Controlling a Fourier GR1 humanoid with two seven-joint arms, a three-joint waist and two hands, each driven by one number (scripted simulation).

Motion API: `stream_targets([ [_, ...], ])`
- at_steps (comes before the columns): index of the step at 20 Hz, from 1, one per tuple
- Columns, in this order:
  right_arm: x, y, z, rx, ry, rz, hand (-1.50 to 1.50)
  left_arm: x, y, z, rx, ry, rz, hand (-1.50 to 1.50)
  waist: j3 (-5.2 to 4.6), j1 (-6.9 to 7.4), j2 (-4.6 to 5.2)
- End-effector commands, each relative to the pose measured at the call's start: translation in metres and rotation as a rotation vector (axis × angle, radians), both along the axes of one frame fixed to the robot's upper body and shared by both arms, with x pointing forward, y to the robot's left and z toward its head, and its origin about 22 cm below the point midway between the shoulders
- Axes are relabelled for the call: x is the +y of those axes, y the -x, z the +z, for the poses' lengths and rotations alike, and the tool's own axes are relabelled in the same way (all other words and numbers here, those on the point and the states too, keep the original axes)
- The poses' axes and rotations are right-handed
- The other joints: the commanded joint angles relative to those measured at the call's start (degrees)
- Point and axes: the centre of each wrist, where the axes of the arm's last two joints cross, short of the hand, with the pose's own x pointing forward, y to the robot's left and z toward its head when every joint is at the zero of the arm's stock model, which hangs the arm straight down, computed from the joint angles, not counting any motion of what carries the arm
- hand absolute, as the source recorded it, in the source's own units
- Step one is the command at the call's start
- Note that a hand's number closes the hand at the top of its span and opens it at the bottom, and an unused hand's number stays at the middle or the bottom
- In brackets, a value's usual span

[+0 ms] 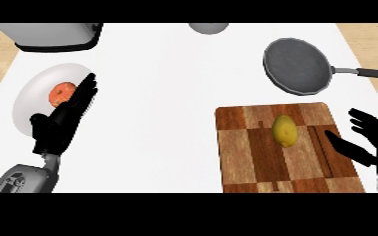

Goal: Pick the lemon from the cutting board and place it in the pan

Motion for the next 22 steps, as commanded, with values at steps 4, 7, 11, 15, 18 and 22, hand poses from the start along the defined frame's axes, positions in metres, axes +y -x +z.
stream_targets([
  [4, 0.049, 0.016, -0.034, 0.032, 0.092, -0.288, -1.50, -0.036, 0.001, 0.016, -0.006, -0.002, -0.070, 0.00, 0.26, 2.24, -0.67],
  [7, 0.050, 0.023, -0.018, 0.255, 0.123, -0.170, -1.50, -0.032, 0.001, 0.019, 0.006, -0.012, -0.066, 0.00, 0.12, 2.29, -0.75],
  [11, 0.027, -0.011, 0.029, 0.424, 0.243, -0.162, -1.50, -0.036, 0.004, 0.027, 0.000, -0.011, -0.083, 0.00, 0.10, 3.12, -0.77],
  [15, 0.045, -0.036, 0.057, 0.655, 0.203, -0.023, -1.50, -0.045, -0.005, 0.027, -0.011, -0.013, -0.096, 0.00, 0.11, 3.34, -0.51],
  [18, 0.059, -0.051, 0.070, 0.806, 0.151, 0.090, -1.50, -0.037, -0.007, 0.028, 0.021, -0.018, -0.096, 0.00, 0.17, 3.60, -0.45],
  [22, 0.080, -0.082, 0.077, 0.950, 0.076, 0.162, -1.50, -0.037, -0.010, 0.034, -0.004, -0.016, -0.095, 0.00, 0.23, 4.39, -0.32],
])
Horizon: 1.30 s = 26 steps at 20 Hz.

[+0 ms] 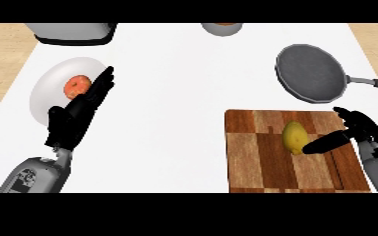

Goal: Pick the lemon from the cutting board and place it in the pan

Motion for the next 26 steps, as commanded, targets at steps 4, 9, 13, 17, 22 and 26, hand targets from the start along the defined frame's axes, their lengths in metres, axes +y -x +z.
stream_targets([
  [4, 0.014, -0.046, 0.025, 0.258, -0.102, 0.060, -1.50, -0.015, 0.004, -0.004, 0.006, 0.001, -0.005, 0.00, 0.12, -0.22, 0.01],
  [9, 0.036, -0.057, 0.021, 0.310, -0.039, 0.055, -1.50, -0.011, 0.006, -0.007, 0.014, -0.004, 0.022, 0.00, 0.10, -0.66, -0.22],
  [13, 0.052, -0.061, 0.023, 0.335, -0.014, 0.050, -1.50, 0.012, -0.003, -0.005, 0.005, 0.005, 0.007, 0.00, 0.05, -1.22, -0.22],
  [17, 0.048, -0.061, 0.011, 0.387, 0.015, 0.045, -1.50, 0.011, -0.004, -0.002, -0.001, -0.002, 0.019, 0.00, 0.05, -1.48, -0.21],
  [22, 0.055, -0.055, -0.005, 0.400, 0.011, 0.061, -1.50, -0.010, 0.007, 0.000, 0.010, 0.013, 0.016, 0.00, 0.11, -1.26, -0.29],
  [26, 0.048, -0.033, -0.010, 0.383, 0.025, 0.045, -1.50, 0.011, 0.011, 0.006, 0.014, -0.004, 0.030, 0.00, 0.08, -2.01, -0.57],
])
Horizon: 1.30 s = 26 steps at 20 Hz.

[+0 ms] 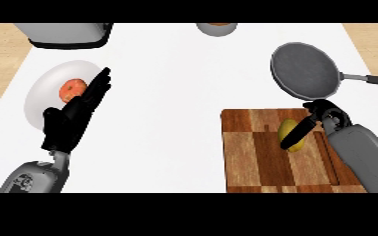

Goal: Pick the lemon from the cutting board and place it in the pan

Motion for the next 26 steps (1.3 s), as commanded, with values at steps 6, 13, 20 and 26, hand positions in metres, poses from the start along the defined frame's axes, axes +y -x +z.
stream_targets([
  [6, 0.008, -0.004, -0.034, 0.122, 0.092, -0.099, -1.50, 0.007, 0.008, -0.006, -0.016, -0.011, -0.007, 0.00, 0.05, 0.46, 0.20],
  [13, 0.010, 0.011, -0.045, 0.152, -0.027, 0.045, 1.50, -0.008, 0.009, -0.014, -0.017, -0.006, -0.012, 0.00, 0.04, 0.03, 0.16],
  [20, 0.034, 0.007, -0.036, 0.124, 0.002, 0.051, 1.50, 0.016, 0.001, 0.007, -0.008, -0.005, -0.002, 0.00, 0.01, -0.04, 0.02],
  [26, 0.053, 0.005, 0.004, -0.120, 0.103, 0.193, 1.50, 0.002, 0.004, -0.013, 0.010, -0.004, 0.006, 0.00, -0.02, -0.34, -0.15],
])
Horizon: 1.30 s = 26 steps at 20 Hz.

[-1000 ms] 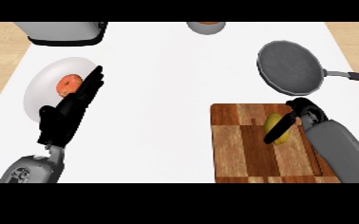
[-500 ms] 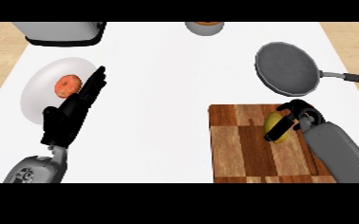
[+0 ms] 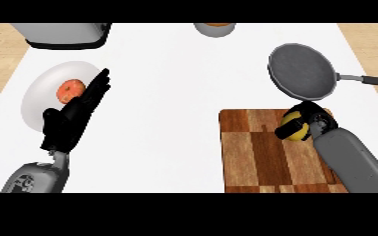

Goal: Pick the lemon from the cutting board and place it in the pan

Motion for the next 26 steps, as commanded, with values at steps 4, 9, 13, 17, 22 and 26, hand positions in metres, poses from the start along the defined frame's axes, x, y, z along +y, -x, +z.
stream_targets([
  [4, 0.105, 0.039, 0.040, -0.419, -0.012, 0.645, 1.50, 0.001, -0.006, 0.001, 0.025, 0.009, 0.019, 0.00, 0.71, -0.48, -0.67],
  [9, 0.123, 0.087, 0.062, -0.757, 0.048, 0.859, 1.50, 0.005, 0.004, -0.009, 0.022, -0.005, 0.046, 0.00, 0.74, -2.23, -0.96],
  [13, 0.117, 0.108, 0.085, -1.042, 0.138, 0.829, 1.50, 0.011, -0.003, 0.003, 0.007, -0.015, 0.049, 0.00, 0.80, -2.31, -0.48],
  [17, 0.112, 0.149, 0.091, -1.135, 0.096, 0.732, 1.50, 0.006, 0.006, -0.013, 0.016, 0.011, 0.025, 0.00, 0.77, -1.01, 0.16],
  [22, 0.087, 0.142, 0.081, -1.184, 0.099, 0.586, 1.50, 0.015, 0.010, -0.004, -0.005, -0.003, 0.032, 0.00, 0.80, 0.03, 0.45],
  [26, 0.056, 0.121, 0.071, -1.239, 0.036, 0.467, 1.50, 0.005, 0.001, -0.004, -0.016, 0.006, 0.011, 0.00, 0.84, 0.10, 0.65],
])
